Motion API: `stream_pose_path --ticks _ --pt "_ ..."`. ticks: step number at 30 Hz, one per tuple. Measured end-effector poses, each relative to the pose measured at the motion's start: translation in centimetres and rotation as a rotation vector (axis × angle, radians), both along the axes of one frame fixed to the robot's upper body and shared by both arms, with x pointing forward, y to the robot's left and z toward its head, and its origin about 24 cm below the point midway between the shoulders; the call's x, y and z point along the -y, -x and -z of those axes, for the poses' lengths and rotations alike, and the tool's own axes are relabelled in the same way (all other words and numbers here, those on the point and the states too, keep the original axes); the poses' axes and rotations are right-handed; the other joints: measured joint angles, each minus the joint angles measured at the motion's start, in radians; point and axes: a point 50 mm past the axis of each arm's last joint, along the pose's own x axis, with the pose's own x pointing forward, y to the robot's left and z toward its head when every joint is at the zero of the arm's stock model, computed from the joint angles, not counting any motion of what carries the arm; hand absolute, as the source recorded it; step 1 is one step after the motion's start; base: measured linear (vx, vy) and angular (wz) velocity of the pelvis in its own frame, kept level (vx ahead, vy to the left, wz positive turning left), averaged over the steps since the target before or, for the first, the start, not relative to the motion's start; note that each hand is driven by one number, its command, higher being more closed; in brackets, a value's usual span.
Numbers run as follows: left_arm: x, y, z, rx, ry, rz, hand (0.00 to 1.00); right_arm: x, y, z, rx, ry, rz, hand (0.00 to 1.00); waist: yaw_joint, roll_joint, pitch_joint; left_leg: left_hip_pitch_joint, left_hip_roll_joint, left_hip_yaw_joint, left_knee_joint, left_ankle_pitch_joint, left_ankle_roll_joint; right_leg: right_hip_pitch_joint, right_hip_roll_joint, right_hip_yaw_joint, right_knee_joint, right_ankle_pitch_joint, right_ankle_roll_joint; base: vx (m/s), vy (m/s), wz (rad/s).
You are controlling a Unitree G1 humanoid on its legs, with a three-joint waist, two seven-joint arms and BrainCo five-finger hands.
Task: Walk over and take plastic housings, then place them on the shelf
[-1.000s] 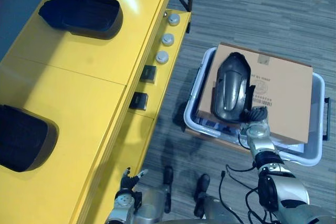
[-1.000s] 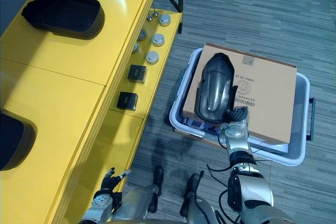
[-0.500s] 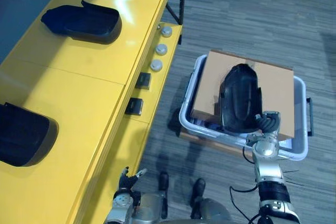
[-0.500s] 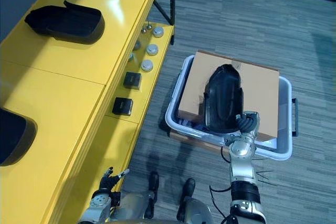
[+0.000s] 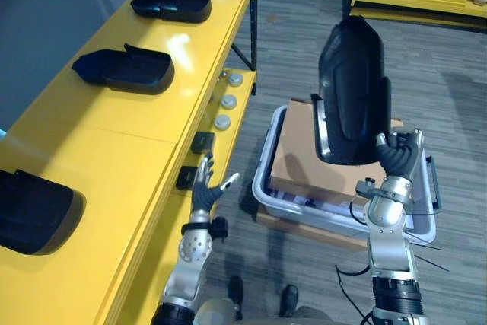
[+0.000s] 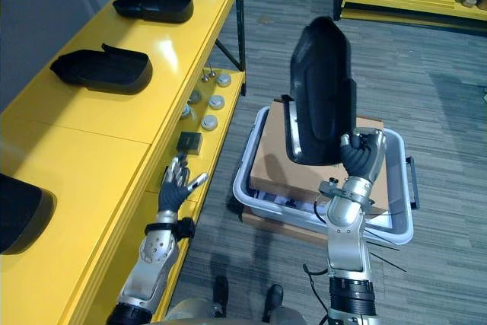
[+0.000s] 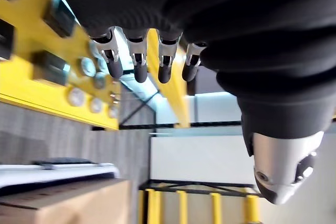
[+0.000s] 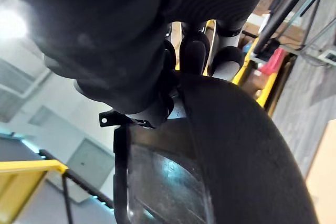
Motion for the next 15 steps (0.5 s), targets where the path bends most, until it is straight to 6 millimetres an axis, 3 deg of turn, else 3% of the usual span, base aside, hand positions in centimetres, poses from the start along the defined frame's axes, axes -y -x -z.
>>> stream_pose_path --ticks 7,12,13,15 --pt "2.8 -0.5 -1.7 0.039 0.094 0.135 0.00 -5.0 0.2 -0.1 0.025 0.019 -0.215 1.00 0.000 -0.003 -0.007 0.018 0.001 0.022 0.000 -0.003 0.004 0.003 0.000 0.025 0.008 0.001 -0.001 -0.02 0.016 -0.09" --pt "2.7 -0.5 -1.5 0.006 0.162 0.118 0.00 -6.7 0.5 -0.1 0.029 0.010 -0.283 1.00 -0.001 -0.004 -0.040 0.019 0.001 0.028 -0.001 -0.003 0.004 -0.002 0.001 0.038 0.008 0.002 -0.001 -0.01 0.009 -0.04" --pt "2.6 -0.5 -1.5 0.002 0.170 0.112 1.00 -6.9 0.5 -0.1 0.029 0.010 -0.292 1.00 -0.001 -0.005 -0.045 0.019 0.001 0.028 -0.001 -0.003 0.004 -0.002 0.001 0.038 0.007 0.003 -0.002 0.00 0.000 0.00" --pt "2.5 -0.5 -1.4 -0.003 0.174 0.101 1.00 -7.2 0.6 0.0 0.028 0.011 -0.305 1.00 -0.001 -0.005 -0.053 0.019 0.001 0.029 -0.001 -0.003 0.004 -0.002 0.001 0.039 0.005 0.006 -0.003 0.00 0.000 0.00"
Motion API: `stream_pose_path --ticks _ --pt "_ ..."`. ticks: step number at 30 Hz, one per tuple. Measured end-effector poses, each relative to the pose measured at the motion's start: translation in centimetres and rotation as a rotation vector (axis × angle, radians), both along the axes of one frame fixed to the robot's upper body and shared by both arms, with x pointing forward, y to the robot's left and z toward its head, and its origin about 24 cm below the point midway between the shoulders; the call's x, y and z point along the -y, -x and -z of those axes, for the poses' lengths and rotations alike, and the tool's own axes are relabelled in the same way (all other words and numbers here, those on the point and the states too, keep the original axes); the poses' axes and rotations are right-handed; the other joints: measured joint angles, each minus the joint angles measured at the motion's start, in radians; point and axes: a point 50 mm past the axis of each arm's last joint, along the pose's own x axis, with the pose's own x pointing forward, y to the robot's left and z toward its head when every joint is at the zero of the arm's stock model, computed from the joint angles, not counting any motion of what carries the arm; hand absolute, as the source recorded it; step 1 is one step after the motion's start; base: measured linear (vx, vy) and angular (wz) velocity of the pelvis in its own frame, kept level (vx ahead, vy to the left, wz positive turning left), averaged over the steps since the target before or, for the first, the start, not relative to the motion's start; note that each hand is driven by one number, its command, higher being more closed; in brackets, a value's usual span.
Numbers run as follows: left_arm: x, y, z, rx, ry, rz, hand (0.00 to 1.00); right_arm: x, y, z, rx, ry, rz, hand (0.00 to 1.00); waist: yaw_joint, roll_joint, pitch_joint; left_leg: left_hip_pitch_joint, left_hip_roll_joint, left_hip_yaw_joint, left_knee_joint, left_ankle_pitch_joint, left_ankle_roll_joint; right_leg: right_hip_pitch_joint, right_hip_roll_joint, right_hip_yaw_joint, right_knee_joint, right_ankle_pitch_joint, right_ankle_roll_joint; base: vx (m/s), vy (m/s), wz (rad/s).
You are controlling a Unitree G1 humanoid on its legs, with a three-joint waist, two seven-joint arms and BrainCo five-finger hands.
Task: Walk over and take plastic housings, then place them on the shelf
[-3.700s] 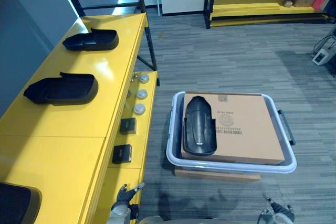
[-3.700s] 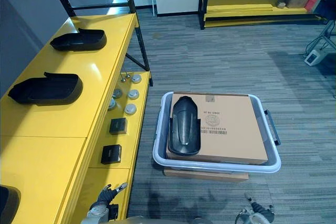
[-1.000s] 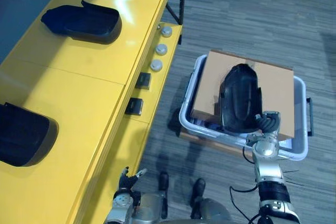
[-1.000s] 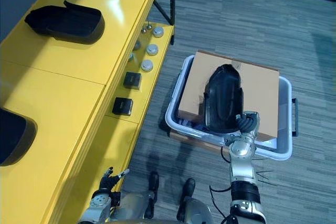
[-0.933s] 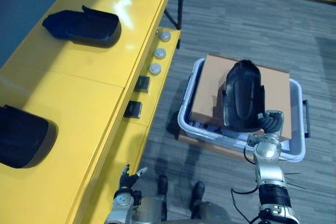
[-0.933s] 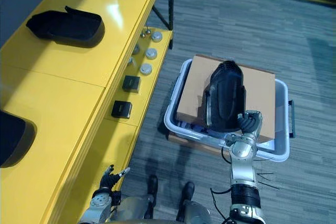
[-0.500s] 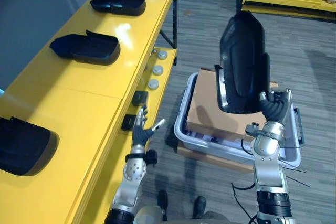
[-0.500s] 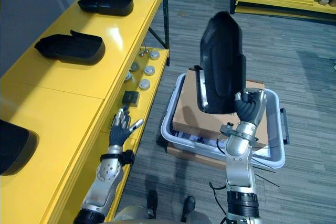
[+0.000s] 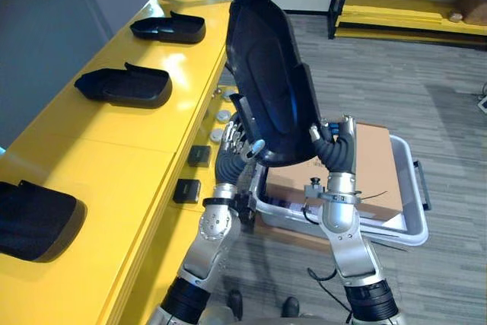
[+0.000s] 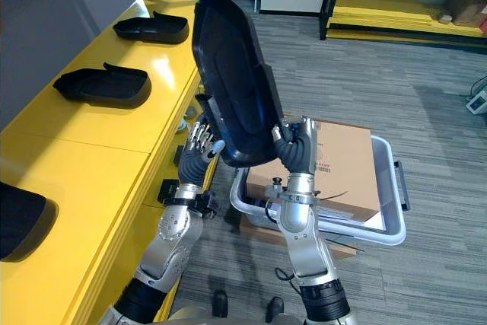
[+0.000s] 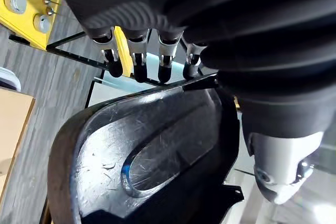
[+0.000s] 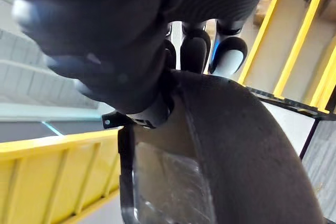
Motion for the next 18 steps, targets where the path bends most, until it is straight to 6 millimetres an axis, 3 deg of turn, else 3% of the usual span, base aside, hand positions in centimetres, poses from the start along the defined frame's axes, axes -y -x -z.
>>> stream_pose_path --ticks 9,12,17,18 --pt "-1.2 -0.2 0.2 -0.019 -0.012 -0.071 1.00 -0.1 0.2 0.2 -0.002 0.015 -0.058 1.00 -0.001 -0.005 -0.011 -0.003 0.000 0.007 0.000 0.000 -0.001 -0.002 0.000 0.004 -0.010 0.014 -0.003 -0.01 0.006 -0.03" --pt "-0.9 -0.5 -0.3 -0.007 -0.012 -0.052 1.00 -1.5 0.7 0.3 0.007 0.031 -0.132 1.00 -0.003 -0.009 -0.019 -0.007 0.001 0.007 0.000 0.000 -0.001 -0.011 0.000 0.002 -0.009 0.015 -0.004 -0.01 0.003 -0.01" --pt "-1.0 -0.6 0.0 -0.019 -0.019 -0.055 1.00 -1.6 0.9 0.1 0.033 0.035 -0.151 1.00 -0.003 -0.015 -0.038 -0.015 -0.001 0.003 0.000 0.000 0.000 -0.014 -0.001 0.000 -0.009 0.017 -0.002 0.00 0.011 0.02" --pt "-1.0 -0.6 0.1 -0.022 -0.022 -0.055 1.00 -1.6 0.9 0.1 0.032 0.037 -0.151 0.00 -0.004 -0.016 -0.039 -0.014 -0.002 0.001 0.000 0.000 0.000 -0.013 -0.003 -0.001 -0.010 0.017 -0.002 0.00 0.000 0.00"
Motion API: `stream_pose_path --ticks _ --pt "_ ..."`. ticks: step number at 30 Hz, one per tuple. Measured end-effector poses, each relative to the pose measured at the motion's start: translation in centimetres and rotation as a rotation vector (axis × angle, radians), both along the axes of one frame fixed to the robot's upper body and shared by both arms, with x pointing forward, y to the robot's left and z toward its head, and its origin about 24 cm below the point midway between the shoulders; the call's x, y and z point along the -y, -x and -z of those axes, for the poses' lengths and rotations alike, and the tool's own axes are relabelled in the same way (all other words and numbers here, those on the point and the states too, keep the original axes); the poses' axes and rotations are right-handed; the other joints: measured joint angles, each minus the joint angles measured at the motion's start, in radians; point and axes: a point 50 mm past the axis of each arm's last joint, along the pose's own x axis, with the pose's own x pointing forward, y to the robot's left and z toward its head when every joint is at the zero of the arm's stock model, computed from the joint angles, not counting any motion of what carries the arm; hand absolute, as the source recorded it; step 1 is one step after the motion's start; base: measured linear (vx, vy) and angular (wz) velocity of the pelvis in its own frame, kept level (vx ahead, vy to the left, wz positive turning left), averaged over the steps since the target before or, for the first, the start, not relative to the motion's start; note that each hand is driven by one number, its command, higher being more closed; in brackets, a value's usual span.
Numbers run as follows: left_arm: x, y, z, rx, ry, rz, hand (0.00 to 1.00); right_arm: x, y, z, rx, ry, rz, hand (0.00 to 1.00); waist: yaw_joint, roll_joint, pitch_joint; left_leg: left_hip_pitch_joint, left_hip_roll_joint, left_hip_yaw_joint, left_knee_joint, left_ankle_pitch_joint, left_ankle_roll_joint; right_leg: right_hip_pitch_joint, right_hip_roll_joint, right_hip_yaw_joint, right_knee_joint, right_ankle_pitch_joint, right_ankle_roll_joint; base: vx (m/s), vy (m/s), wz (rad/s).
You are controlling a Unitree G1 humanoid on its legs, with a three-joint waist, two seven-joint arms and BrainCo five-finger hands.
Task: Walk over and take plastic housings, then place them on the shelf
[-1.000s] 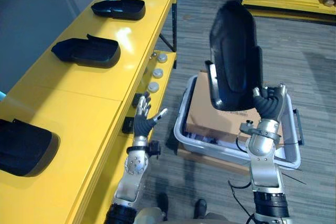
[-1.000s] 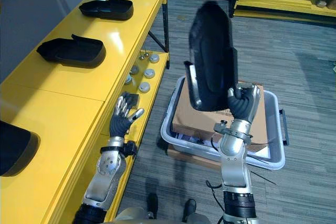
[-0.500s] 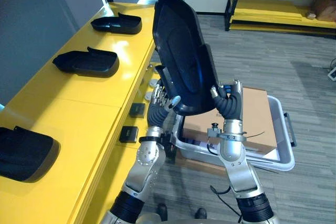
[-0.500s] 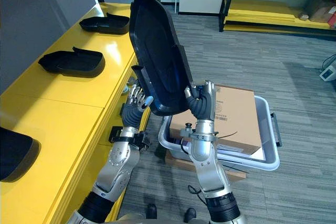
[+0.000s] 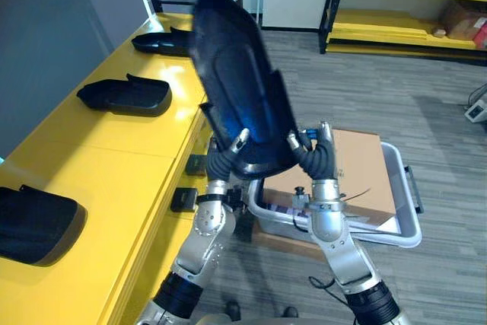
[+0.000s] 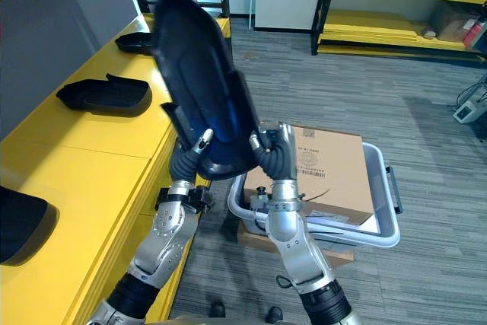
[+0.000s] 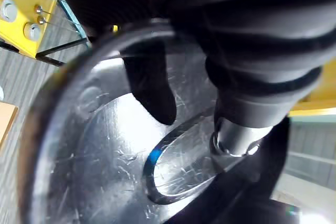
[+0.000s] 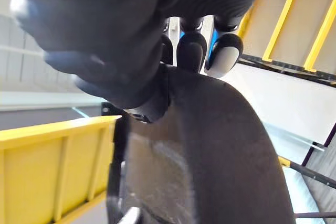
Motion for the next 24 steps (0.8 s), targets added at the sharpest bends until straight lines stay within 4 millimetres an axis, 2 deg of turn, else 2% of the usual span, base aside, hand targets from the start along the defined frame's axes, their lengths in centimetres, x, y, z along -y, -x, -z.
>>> stream_pose_path --ticks 8,13,14,16,19,22,24 --pt "-0.1 -0.3 1.2 -0.040 -0.090 0.004 1.00 0.4 -0.4 0.4 -0.047 -0.017 -0.020 0.00 0.001 -0.005 -0.009 0.010 -0.002 -0.008 0.000 0.000 0.000 0.016 -0.002 -0.012 -0.004 0.001 0.001 0.00 0.003 0.02" --pt "-0.4 -0.4 1.1 -0.007 -0.204 -0.029 1.00 2.0 -1.6 -1.0 -0.017 -0.048 -0.018 0.00 0.001 -0.010 -0.017 0.013 -0.002 -0.013 -0.002 0.001 0.000 0.020 -0.001 -0.021 -0.011 0.001 0.000 -0.01 0.004 0.03" --pt "-0.4 -0.4 1.0 0.007 -0.231 -0.037 1.00 2.8 -1.9 -2.7 0.050 -0.076 -0.006 0.00 0.002 -0.011 -0.017 0.014 -0.002 -0.014 -0.002 0.001 0.000 0.022 -0.001 -0.023 -0.013 0.002 0.001 0.00 0.000 0.00" --pt "-0.4 -0.4 1.0 0.016 -0.251 -0.032 1.00 3.5 -1.7 -4.2 0.117 -0.101 0.000 0.00 0.002 -0.011 -0.017 0.015 -0.002 -0.015 -0.002 0.001 0.000 0.026 0.000 -0.024 -0.017 0.003 0.001 0.01 0.004 0.02" --pt "-0.9 -0.6 0.9 0.026 -0.288 -0.060 1.00 6.3 0.0 -8.3 0.351 -0.184 0.054 0.00 0.002 -0.013 -0.018 0.023 -0.003 -0.019 -0.004 0.001 0.000 0.035 0.000 -0.028 -0.019 0.003 0.001 0.01 0.006 0.03" --pt "-1.8 -0.7 0.6 0.032 -0.293 -0.105 1.00 9.0 1.3 -9.8 0.461 -0.221 0.150 0.00 -0.004 -0.013 -0.018 0.023 -0.004 -0.019 -0.005 0.001 0.000 0.035 0.000 -0.027 -0.021 0.003 0.002 0.00 0.000 0.00" --pt "-2.9 -0.5 0.4 0.037 -0.291 -0.156 1.00 11.4 1.9 -10.0 0.502 -0.249 0.260 0.00 -0.023 -0.013 -0.018 0.023 -0.004 -0.020 -0.005 0.001 0.000 0.036 0.001 -0.028 -0.022 0.003 0.002 0.00 0.000 0.00"
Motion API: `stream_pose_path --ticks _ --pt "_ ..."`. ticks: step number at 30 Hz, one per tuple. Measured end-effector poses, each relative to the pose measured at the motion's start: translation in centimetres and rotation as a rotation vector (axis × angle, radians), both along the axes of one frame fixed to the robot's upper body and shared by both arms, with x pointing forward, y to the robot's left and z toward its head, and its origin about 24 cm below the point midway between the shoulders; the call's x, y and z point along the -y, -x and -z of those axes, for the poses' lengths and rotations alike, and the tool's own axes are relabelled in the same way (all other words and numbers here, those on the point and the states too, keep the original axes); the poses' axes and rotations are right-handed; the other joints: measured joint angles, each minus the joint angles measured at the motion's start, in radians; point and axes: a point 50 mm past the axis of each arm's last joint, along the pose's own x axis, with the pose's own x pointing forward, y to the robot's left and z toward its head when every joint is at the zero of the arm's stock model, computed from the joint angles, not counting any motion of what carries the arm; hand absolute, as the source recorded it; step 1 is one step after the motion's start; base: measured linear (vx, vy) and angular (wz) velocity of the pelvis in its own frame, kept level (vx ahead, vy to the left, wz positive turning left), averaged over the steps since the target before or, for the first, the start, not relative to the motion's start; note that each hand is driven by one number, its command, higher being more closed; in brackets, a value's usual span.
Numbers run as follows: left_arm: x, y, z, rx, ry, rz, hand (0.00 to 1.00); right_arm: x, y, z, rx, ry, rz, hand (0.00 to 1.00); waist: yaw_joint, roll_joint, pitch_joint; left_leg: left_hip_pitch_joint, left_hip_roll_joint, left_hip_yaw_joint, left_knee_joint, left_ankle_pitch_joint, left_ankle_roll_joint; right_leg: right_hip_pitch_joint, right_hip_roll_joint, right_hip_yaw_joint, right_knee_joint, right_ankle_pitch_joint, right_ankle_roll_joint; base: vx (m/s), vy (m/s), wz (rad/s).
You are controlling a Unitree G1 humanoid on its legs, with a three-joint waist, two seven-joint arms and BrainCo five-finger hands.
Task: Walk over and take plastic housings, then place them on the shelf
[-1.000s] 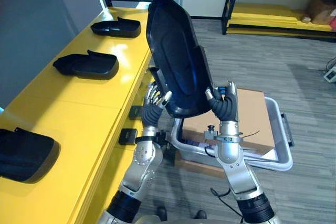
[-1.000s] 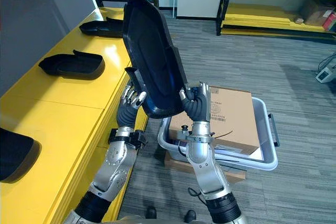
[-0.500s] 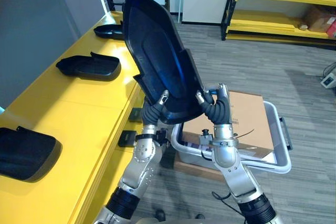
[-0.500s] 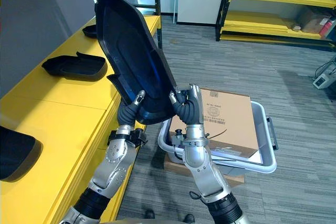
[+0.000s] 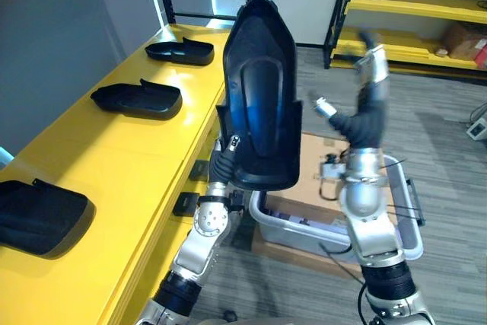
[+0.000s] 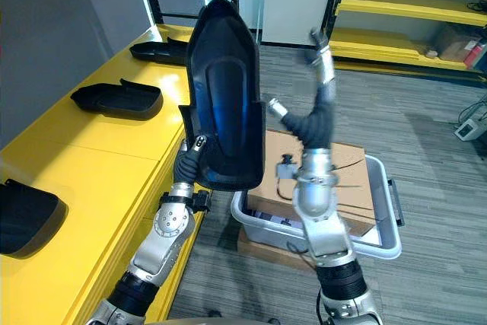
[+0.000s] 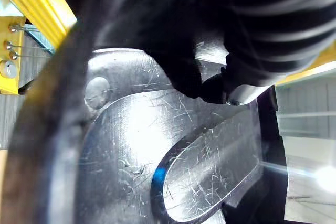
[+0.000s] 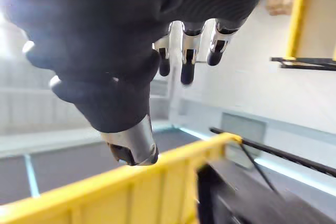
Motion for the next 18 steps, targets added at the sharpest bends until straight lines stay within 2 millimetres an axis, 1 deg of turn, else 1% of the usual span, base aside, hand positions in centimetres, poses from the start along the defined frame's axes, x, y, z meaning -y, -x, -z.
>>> stream_pose_path --ticks 1,2,4,5,6,7,8,9,10,11,12,13,14,15,16,17,18 --pt "-0.3 0.1 -0.2 0.008 0.007 -0.021 1.00 1.5 0.5 0.4 -0.007 -0.032 0.055 0.00 -0.004 0.000 0.000 0.000 0.000 0.001 0.000 0.000 0.000 0.000 0.001 0.002 -0.001 0.000 0.000 0.00 0.000 0.00" --pt "-0.5 0.2 -0.3 0.012 0.014 -0.032 1.00 2.2 0.8 0.8 -0.018 -0.048 0.088 0.00 -0.004 0.000 0.000 0.000 0.000 0.001 0.000 0.000 0.000 0.000 0.001 0.002 -0.002 0.000 0.000 0.00 0.000 0.00" --pt "-1.1 0.6 -0.5 0.024 0.039 -0.064 1.00 5.1 1.9 3.1 -0.096 -0.144 0.201 0.00 -0.007 0.000 0.000 0.002 0.001 0.001 0.000 0.000 0.000 0.002 0.002 0.004 -0.004 0.000 0.000 0.00 0.001 -0.02" --pt "-1.3 0.7 -0.5 0.026 0.043 -0.073 1.00 5.8 2.1 3.9 -0.128 -0.167 0.229 0.00 -0.009 0.000 0.000 0.003 0.002 0.002 0.000 0.000 0.000 0.002 0.003 0.005 -0.004 0.000 0.000 0.00 0.001 -0.06" --pt "-1.8 1.1 -0.6 0.030 0.051 -0.098 1.00 7.0 2.2 5.7 -0.203 -0.225 0.272 0.00 -0.022 0.000 0.000 0.005 0.002 0.005 0.000 0.000 0.000 0.003 0.004 0.008 -0.006 0.000 0.000 0.00 0.002 -0.11" --pt "-2.3 1.5 -0.7 0.037 0.054 -0.123 1.00 8.1 2.4 7.9 -0.299 -0.275 0.321 0.00 -0.028 0.000 0.000 0.005 0.003 0.009 0.000 -0.001 0.000 0.001 0.006 0.017 -0.010 0.000 0.000 -0.01 0.002 -0.15" --pt "-2.6 1.7 -0.7 0.041 0.054 -0.136 1.00 8.7 2.7 9.2 -0.353 -0.301 0.348 0.00 -0.027 -0.001 0.001 0.005 0.004 0.012 0.000 -0.001 0.000 -0.001 0.007 0.023 -0.010 0.000 0.000 -0.01 0.000 -0.19" --pt "-3.0 2.1 -0.8 0.049 0.053 -0.166 1.00 9.6 3.2 12.0 -0.469 -0.370 0.387 0.00 -0.029 -0.001 0.001 0.005 0.007 0.016 -0.001 -0.002 0.001 -0.004 0.010 0.029 -0.012 -0.003 0.003 -0.01 -0.004 -0.15" --pt "-3.3 2.2 -0.9 0.053 0.051 -0.178 1.00 9.9 3.6 13.5 -0.532 -0.403 0.405 0.00 -0.030 0.000 0.001 0.005 0.008 0.017 -0.001 -0.004 0.003 -0.004 0.011 0.030 -0.012 -0.003 0.003 -0.01 -0.007 -0.14" --pt "-3.7 2.6 -1.0 0.059 0.049 -0.201 1.00 10.5 4.7 16.8 -0.663 -0.479 0.442 0.00 -0.030 0.000 0.001 0.005 0.012 0.019 -0.001 -0.007 0.003 -0.006 0.014 0.032 -0.012 -0.004 0.002 -0.01 -0.011 -0.11" --pt "-4.3 3.1 -1.0 0.063 0.054 -0.224 1.00 10.6 5.8 20.0 -0.792 -0.559 0.464 0.00 -0.030 0.000 0.002 0.005 0.016 0.023 -0.001 -0.012 0.004 -0.009 0.017 0.035 -0.010 -0.006 -0.001 -0.01 -0.011 -0.12" --pt "-4.5 3.3 -1.0 0.066 0.057 -0.236 1.00 10.6 6.3 21.4 -0.852 -0.599 0.470 0.00 -0.030 0.000 0.002 0.004 0.018 0.026 -0.001 -0.014 0.003 -0.012 0.019 0.037 -0.009 -0.007 -0.003 -0.01 -0.013 -0.16" --pt "-4.9 3.7 -1.0 0.071 0.061 -0.257 1.00 10.3 7.3 24.2 -0.966 -0.677 0.468 0.00 -0.029 0.002 0.003 0.000 0.021 0.031 0.000 -0.016 0.001 -0.019 0.021 0.043 -0.008 -0.010 -0.007 0.00 -0.012 -0.13" --pt "-5.3 3.8 -0.9 0.073 0.065 -0.277 1.00 10.0 8.2 26.5 -1.055 -0.741 0.460 0.00 -0.029 0.005 0.005 -0.003 0.022 0.032 0.000 -0.016 0.000 -0.023 0.022 0.044 -0.008 -0.010 -0.008 0.00 -0.011 -0.09" --pt "-5.4 3.9 -0.9 0.070 0.067 -0.284 1.00 9.9 8.6 27.5 -1.097 -0.769 0.454 0.00 -0.030 0.007 0.007 -0.004 0.022 0.033 0.000 -0.016 0.000 -0.023 0.023 0.044 -0.008 -0.010 -0.008 0.00 0.000 0.00" --pt "-5.5 4.0 -0.7 0.064 0.071 -0.288 1.00 9.6 9.2 29.0 -1.160 -0.806 0.445 0.00 -0.029 0.010 0.009 -0.004 0.023 0.035 0.000 -0.017 -0.001 -0.023 0.023 0.044 -0.008 -0.010 -0.008 0.00 0.000 0.00" --pt "-5.5 4.1 -0.6 0.058 0.075 -0.292 1.00 9.0 10.0 30.9 -1.255 -0.842 0.435 0.00 -0.027 0.011 0.013 -0.004 0.024 0.037 0.000 -0.018 -0.002 -0.023 0.023 0.044 -0.008 -0.009 -0.006 0.00 0.000 0.00"
